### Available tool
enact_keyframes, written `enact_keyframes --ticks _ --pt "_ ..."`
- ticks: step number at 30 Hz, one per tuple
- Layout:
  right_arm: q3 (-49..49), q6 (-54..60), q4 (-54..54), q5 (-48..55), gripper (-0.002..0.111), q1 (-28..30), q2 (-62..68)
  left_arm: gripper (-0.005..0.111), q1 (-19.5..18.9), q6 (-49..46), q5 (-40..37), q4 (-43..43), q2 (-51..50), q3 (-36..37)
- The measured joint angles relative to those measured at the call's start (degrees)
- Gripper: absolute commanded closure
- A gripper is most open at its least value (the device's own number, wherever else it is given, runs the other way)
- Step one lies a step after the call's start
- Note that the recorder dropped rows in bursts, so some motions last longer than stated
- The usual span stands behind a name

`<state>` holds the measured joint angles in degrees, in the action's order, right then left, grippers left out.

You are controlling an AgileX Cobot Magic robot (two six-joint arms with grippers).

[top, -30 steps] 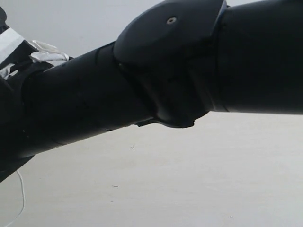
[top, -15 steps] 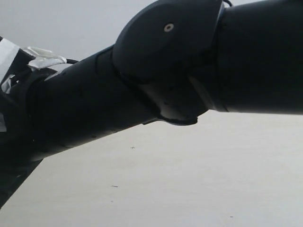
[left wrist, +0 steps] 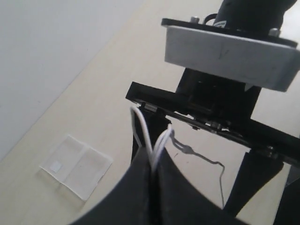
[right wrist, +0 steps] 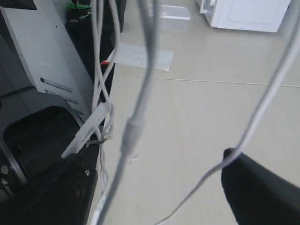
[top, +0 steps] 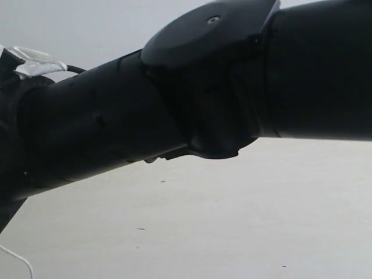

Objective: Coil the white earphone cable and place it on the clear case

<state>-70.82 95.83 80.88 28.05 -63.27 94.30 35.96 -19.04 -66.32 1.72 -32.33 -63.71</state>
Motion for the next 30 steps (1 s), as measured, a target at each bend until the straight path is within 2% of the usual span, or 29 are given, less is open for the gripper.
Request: enact_keyframes --ticks 8,11,12,16,21,30 --pt "0.0 1.5 3.5 7.5 0.035 0.0 2.6 0.107 0.0 0.4 2.0 0.0 0.0 0.0" --pt "0.0 1.6 3.7 8.5 0.054 0.0 2.8 0.107 0.0 0.9 2.1 0.0 0.0 0.0" --pt "0.0 1.7 3.8 9.2 0.056 0.0 2.8 0.107 0.0 0.9 2.1 0.0 0.0 0.0" --pt "0.0 1.7 4.0 11.1 0.054 0.0 2.9 0.107 0.0 2.1 2.3 -0.2 0.0 0.0" --pt "0.0 1.7 8.4 10.9 0.043 0.0 3.9 0.107 0.0 8.2 5.4 -0.9 0.0 0.0" --pt "0.0 9.0 18.2 7.8 0.043 0.0 4.7 0.107 0.0 19.0 8.6 -1.0 -1.6 1.2"
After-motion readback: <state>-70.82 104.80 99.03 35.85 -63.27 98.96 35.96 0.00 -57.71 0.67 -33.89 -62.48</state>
